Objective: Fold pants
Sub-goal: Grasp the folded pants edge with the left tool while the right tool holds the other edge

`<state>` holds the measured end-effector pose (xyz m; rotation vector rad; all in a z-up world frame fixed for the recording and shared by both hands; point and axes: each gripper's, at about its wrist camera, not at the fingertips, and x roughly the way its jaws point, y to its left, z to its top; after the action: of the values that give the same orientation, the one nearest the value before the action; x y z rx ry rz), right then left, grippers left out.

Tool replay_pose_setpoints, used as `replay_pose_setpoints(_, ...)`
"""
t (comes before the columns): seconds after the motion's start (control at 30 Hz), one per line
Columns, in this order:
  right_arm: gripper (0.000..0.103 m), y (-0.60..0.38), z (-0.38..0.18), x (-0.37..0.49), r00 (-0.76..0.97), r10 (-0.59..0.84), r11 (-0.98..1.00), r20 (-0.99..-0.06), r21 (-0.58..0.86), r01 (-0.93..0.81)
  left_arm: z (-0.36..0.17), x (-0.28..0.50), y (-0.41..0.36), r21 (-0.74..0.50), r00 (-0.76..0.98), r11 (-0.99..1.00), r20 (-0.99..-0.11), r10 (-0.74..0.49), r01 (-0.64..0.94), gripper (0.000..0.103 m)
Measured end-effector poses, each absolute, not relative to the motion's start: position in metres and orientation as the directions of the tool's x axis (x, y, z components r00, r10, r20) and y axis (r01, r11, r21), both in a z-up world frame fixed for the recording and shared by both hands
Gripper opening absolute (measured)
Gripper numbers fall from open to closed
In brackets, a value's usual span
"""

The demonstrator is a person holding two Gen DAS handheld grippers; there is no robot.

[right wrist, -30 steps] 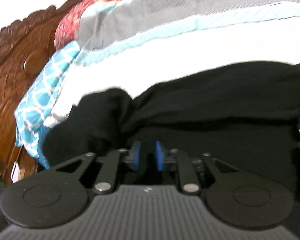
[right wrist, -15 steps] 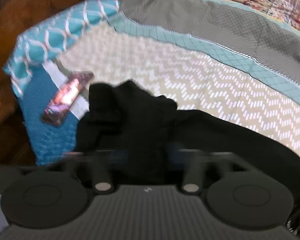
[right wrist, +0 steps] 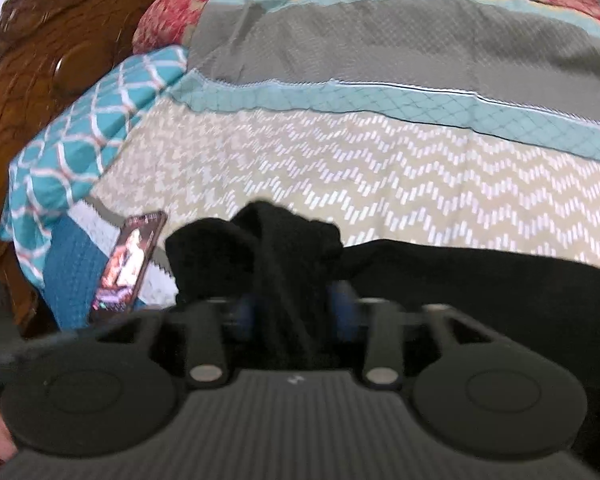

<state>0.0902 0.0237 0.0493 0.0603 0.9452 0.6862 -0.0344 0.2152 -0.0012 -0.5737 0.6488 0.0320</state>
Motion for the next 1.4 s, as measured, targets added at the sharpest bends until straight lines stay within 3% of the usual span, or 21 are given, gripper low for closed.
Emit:
replay_pose_setpoints(0.1, 0.076, -0.001, 0.065, 0.078, 0.403, 0.610, 0.767, -0.682, 0.382, -0.515, 0.016, -0.051, 0.207, -0.479, 0.848, 0.868, -0.508, -0.154, -0.130, 0.010)
replay_pose_setpoints(0.33, 0.079, -0.039, 0.060, 0.041, 0.378, 0.600, 0.766, -0.705, 0.370, -0.526, 0.043, -0.074, 0.160, -0.391, 0.877, 0.920, -0.437, -0.200, 0.015, 0.009)
replay_pose_setpoints(0.37, 0.069, -0.041, 0.054, 0.039, 0.378, 0.587, 0.775, -0.716, 0.361, -0.519, 0.045, -0.078, 0.154, -0.385, 0.875, 0.922, -0.434, -0.215, 0.036, 0.009)
replay_pose_setpoints(0.4, 0.038, -0.043, 0.050, 0.041, 0.378, 0.566, 0.789, -0.732, 0.350, -0.505, 0.046, -0.081, 0.145, -0.373, 0.872, 0.926, -0.429, -0.236, 0.068, 0.009)
replay_pose_setpoints(0.47, 0.009, -0.048, 0.043, 0.049, 0.398, 0.512, 0.830, -0.761, 0.319, -0.457, 0.048, -0.086, 0.122, -0.311, 0.859, 0.938, -0.428, -0.280, 0.151, 0.009)
replay_pose_setpoints(0.57, 0.008, -0.071, 0.040, 0.068, 0.407, 0.568, 0.821, -0.715, 0.460, -0.338, 0.038, -0.084, 0.087, -0.218, 0.822, 0.946, -0.473, -0.317, 0.239, 0.009)
replay_pose_setpoints(0.67, 0.015, -0.091, 0.033, 0.076, 0.404, 0.610, 0.790, -0.682, 0.566, -0.238, 0.025, -0.072, 0.071, -0.202, 0.784, 0.941, -0.520, -0.339, 0.273, 0.009)
replay_pose_setpoints(0.73, 0.034, -0.104, 0.028, 0.076, 0.403, 0.656, 0.742, -0.638, 0.644, -0.188, 0.020, -0.067, 0.066, -0.194, 0.768, 0.940, -0.543, -0.341, 0.280, 0.009)
replay_pose_setpoints(0.8, 0.086, -0.120, 0.023, 0.071, 0.430, 0.684, 0.694, -0.589, 0.708, -0.135, 0.019, -0.064, 0.066, -0.191, 0.764, 0.940, -0.547, -0.342, 0.284, 0.009)
replay_pose_setpoints(0.83, 0.092, -0.125, 0.023, 0.067, 0.441, 0.693, 0.677, -0.570, 0.726, -0.125, 0.019, -0.063, 0.066, -0.192, 0.761, 0.938, -0.549, -0.346, 0.288, 0.009)
replay_pose_setpoints(1.17, 0.094, -0.099, 0.003, 0.068, 0.264, 0.784, 0.604, -0.562, 0.788, -0.114, 0.014, -0.067, 0.062, -0.170, 0.745, 0.938, -0.572, -0.344, 0.302, 0.011)
replay_pose_setpoints(1.3, 0.098, -0.078, 0.007, 0.066, 0.261, 0.755, 0.651, -0.602, 0.737, -0.182, 0.012, -0.066, 0.059, -0.164, 0.737, 0.938, -0.583, -0.342, 0.306, 0.012)
replay_pose_setpoints(1.4, 0.094, -0.074, 0.000, 0.067, 0.259, 0.742, 0.667, -0.619, 0.722, -0.185, 0.011, -0.066, 0.059, -0.163, 0.732, 0.940, -0.593, -0.335, 0.299, 0.013)
